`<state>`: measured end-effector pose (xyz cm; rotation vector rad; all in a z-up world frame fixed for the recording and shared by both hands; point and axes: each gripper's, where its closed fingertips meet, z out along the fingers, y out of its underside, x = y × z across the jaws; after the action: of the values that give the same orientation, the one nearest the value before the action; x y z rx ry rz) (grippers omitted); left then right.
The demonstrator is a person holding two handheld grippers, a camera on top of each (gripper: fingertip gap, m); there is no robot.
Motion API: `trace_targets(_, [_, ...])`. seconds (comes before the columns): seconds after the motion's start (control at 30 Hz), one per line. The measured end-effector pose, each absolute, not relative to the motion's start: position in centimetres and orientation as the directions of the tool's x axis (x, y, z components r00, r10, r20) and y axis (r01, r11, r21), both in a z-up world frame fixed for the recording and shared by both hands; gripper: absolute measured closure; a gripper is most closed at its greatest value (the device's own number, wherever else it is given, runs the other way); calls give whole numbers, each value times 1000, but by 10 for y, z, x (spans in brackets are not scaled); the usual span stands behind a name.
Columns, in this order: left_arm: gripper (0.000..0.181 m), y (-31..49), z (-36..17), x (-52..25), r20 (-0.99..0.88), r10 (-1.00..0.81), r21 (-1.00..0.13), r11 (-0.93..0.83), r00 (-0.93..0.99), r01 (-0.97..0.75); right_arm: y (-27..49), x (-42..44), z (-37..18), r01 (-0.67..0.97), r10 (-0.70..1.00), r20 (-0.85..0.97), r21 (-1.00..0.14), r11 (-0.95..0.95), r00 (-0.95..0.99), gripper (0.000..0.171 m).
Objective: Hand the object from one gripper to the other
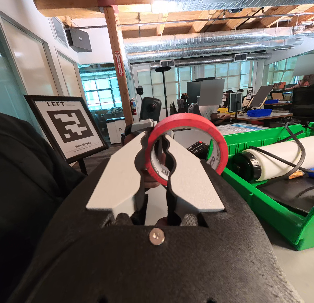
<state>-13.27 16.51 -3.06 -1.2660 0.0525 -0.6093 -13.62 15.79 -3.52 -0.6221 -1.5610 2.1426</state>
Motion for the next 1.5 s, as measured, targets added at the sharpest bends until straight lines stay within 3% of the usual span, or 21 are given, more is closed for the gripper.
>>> trace_targets(0.17, [167, 166, -33, -128, 262, -454, -916, 161, 851, 368, 166, -138, -30, -48, 559, -169, -935, -352, -812, 150])
trace_targets(0.43, [166, 166, -30, -137, 318, -450, -890, 162, 835, 426, 156, -136, -37, -81, 578, -88, -962, -260, -811, 156])
trace_targets(0.57, [166, 167, -34, -136, 312, -444, -899, 148, 840, 413, 164, -140, -33, -52, 571, -154, -943, -327, -806, 148])
trace_targets(0.87, [166, 167, -33, -137, 327, -449, -890, 148, 831, 430, 158, -139, -38, -80, 591, -92, -963, -259, -801, 155])
trace_targets(1.03, [168, 167, -35, -134, 303, -450, -904, 143, 840, 403, 167, -142, -32, -59, 586, -156, -942, -331, -795, 147])
trace_targets(1.33, [165, 167, -32, -140, 338, -440, -884, 154, 832, 441, 158, -139, -38, -76, 591, -96, -963, -260, -801, 155])
trace_targets(1.5, [163, 168, -34, -135, 311, -447, -900, 145, 839, 411, 169, -141, -30, -67, 586, -156, -938, -340, -795, 152])
